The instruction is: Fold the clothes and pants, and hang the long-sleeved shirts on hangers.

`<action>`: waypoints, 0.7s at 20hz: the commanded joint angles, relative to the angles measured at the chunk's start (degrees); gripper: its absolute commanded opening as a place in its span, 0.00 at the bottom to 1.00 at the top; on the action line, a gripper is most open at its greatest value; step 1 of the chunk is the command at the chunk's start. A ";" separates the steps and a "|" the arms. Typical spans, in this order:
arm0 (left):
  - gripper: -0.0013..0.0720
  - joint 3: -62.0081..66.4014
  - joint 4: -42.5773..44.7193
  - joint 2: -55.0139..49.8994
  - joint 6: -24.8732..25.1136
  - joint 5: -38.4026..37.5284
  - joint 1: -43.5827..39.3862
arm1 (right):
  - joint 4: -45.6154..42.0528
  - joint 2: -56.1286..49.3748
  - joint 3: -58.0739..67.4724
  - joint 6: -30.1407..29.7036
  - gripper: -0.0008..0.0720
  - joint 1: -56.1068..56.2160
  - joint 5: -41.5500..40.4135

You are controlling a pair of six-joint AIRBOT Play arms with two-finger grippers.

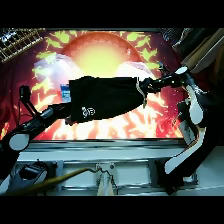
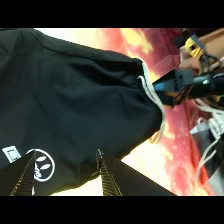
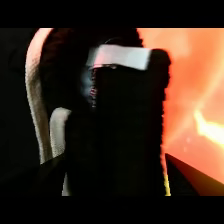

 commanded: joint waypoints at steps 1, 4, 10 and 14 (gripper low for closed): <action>0.58 0.07 -1.64 -0.48 0.07 0.92 -0.04 | -0.59 -0.74 0.20 1.11 0.98 3.13 0.63; 0.58 0.07 -1.64 -0.48 0.07 0.90 -0.04 | -0.98 -0.74 0.20 2.32 0.94 6.54 0.44; 0.57 0.07 -1.60 -0.48 0.11 0.92 -0.02 | -8.50 1.25 0.17 13.09 0.09 13.14 3.74; 0.26 0.61 -1.62 -2.64 0.57 0.61 -0.13 | -15.47 8.00 -1.29 20.24 0.09 15.34 10.49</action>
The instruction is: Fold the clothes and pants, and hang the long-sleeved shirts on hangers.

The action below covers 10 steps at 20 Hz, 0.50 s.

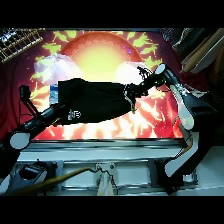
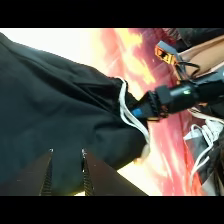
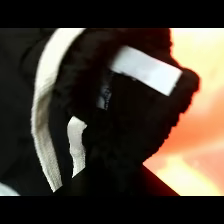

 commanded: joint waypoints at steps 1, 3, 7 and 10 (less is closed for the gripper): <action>0.25 1.49 -0.09 -3.48 0.33 -0.66 -0.07 | -8.76 6.93 -1.42 7.74 0.09 1.84 6.73; 0.25 4.96 -1.90 -9.75 0.35 -0.76 -0.76 | -15.43 13.00 -1.84 10.01 0.09 1.79 10.99; 0.25 15.63 -9.97 -30.80 0.35 -3.10 -10.43 | -27.43 24.46 -1.84 13.09 0.09 1.42 14.21; 0.24 26.67 -14.43 -48.33 0.33 -6.16 -22.43 | -28.59 28.89 -1.84 14.40 0.09 0.96 16.68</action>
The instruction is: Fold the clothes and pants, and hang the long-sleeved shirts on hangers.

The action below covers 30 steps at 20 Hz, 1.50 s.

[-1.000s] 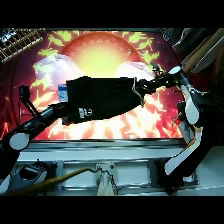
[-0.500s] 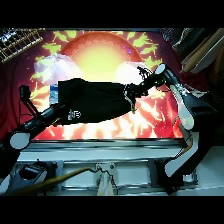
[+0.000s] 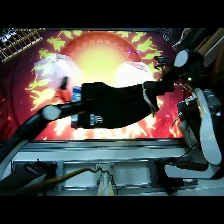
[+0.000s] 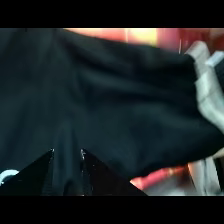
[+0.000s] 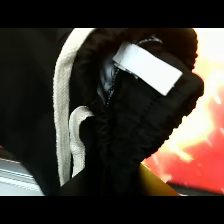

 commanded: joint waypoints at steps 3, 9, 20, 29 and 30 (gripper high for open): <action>0.17 22.40 -10.14 -28.85 -0.70 -7.13 -16.31 | -4.90 6.91 0.00 2.97 0.09 -0.20 4.33; 0.05 37.48 -18.56 -44.15 -3.28 -13.86 -18.21 | -4.92 11.80 0.11 3.63 0.09 -0.20 6.78; 0.05 37.42 -21.00 -33.24 18.78 -29.31 -8.72 | -5.05 14.93 0.09 5.35 0.08 3.02 6.34; 0.05 22.08 25.77 6.29 -0.63 -43.30 27.17 | -8.59 5.07 0.09 14.25 0.09 30.73 -11.23; 0.05 19.39 25.00 10.95 -0.98 -43.95 30.29 | -8.72 2.47 0.09 14.93 0.09 33.81 -14.71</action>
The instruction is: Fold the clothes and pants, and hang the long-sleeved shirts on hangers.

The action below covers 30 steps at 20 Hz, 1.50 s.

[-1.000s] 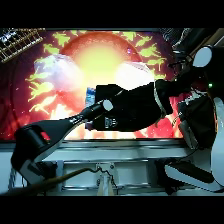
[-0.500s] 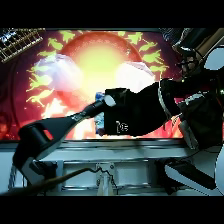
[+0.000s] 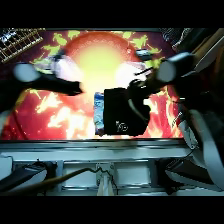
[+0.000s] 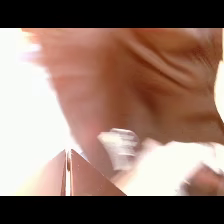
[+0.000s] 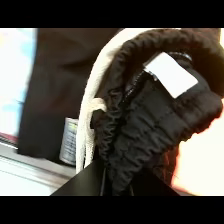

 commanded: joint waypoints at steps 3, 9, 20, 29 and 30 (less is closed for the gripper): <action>0.05 -13.86 9.14 23.80 -8.52 -2.78 13.70 | -1.14 -14.47 0.04 4.83 0.19 16.22 -22.97; 0.05 -24.28 9.03 32.76 -10.88 -2.05 13.70 | -8.79 -16.17 0.04 3.52 0.65 20.39 -21.75; 0.51 -26.01 3.41 32.92 -9.49 4.00 13.68 | 24.15 -2.21 -20.55 -18.25 0.89 -30.42 -20.39; 0.51 -26.01 3.41 31.52 -9.46 7.28 13.68 | 45.00 -13.22 -30.36 -29.49 0.96 -31.82 -22.95; 0.51 -26.01 3.39 31.54 -9.46 7.28 13.68 | 45.16 -14.51 -30.36 -28.87 0.96 -30.27 -23.69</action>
